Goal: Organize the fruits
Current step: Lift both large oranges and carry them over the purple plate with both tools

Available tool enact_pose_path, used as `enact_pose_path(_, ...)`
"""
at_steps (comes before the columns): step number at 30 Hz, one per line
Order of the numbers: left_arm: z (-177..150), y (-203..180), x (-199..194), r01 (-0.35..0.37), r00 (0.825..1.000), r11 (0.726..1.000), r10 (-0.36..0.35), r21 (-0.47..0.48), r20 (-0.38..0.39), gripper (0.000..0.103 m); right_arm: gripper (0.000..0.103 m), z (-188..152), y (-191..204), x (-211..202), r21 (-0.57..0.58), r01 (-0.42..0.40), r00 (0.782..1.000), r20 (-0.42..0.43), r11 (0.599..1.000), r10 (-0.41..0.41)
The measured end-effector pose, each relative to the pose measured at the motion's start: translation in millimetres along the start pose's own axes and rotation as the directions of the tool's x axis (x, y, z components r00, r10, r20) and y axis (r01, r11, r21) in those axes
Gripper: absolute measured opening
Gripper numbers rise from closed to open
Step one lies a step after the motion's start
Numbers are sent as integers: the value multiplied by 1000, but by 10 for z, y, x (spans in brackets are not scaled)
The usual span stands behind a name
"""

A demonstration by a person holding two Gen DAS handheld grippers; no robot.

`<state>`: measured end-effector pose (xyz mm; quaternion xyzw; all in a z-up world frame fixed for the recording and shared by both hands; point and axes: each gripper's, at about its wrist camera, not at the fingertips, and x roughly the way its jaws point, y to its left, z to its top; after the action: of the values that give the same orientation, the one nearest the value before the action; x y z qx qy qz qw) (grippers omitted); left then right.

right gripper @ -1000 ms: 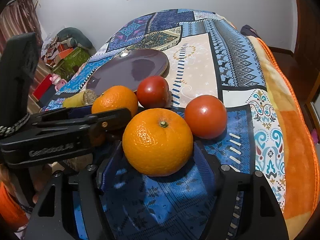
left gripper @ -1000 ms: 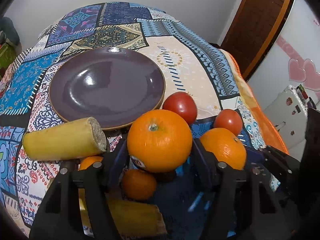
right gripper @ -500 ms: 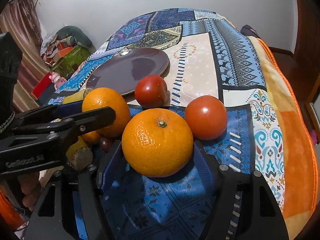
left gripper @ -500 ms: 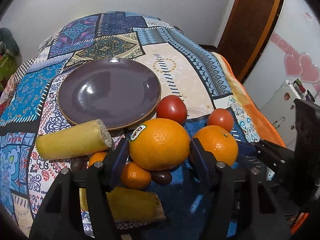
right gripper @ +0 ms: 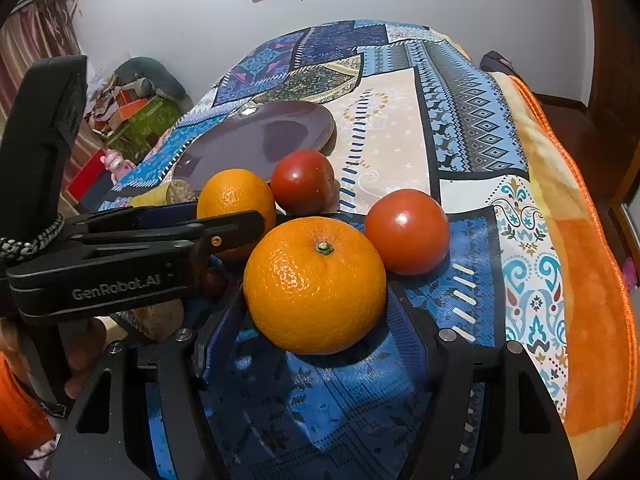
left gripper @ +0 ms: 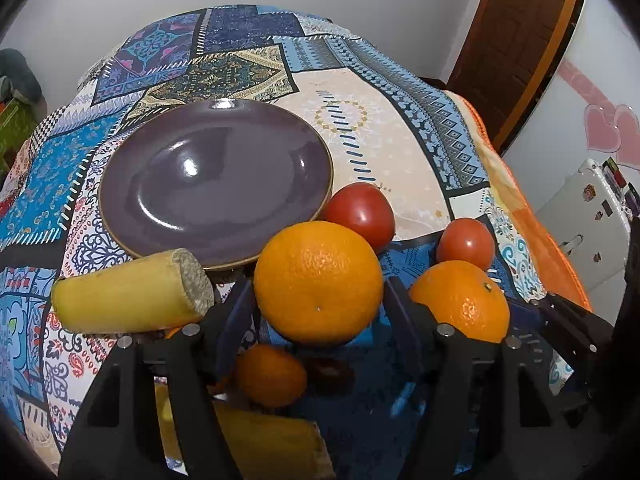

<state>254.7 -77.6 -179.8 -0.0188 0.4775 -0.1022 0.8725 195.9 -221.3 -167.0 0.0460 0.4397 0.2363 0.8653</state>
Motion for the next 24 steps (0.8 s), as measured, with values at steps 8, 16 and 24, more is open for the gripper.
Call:
enact_pose_path(8,-7,20,29,21,1000,1000,-21,-7,1,65,66,14,7,-8,9,1,1000,3,1000,-1)
enact_pose_path(16,-90,41,-392,27,997,1000,-27,-7,73,65,66,66,55,-138,17,10,1000,28,1000,-11)
enact_pose_path(24,-55,243,-953,2,985,999,3,-33,171,65,66,255,294,-328,-32,8,995,101,999,-5)
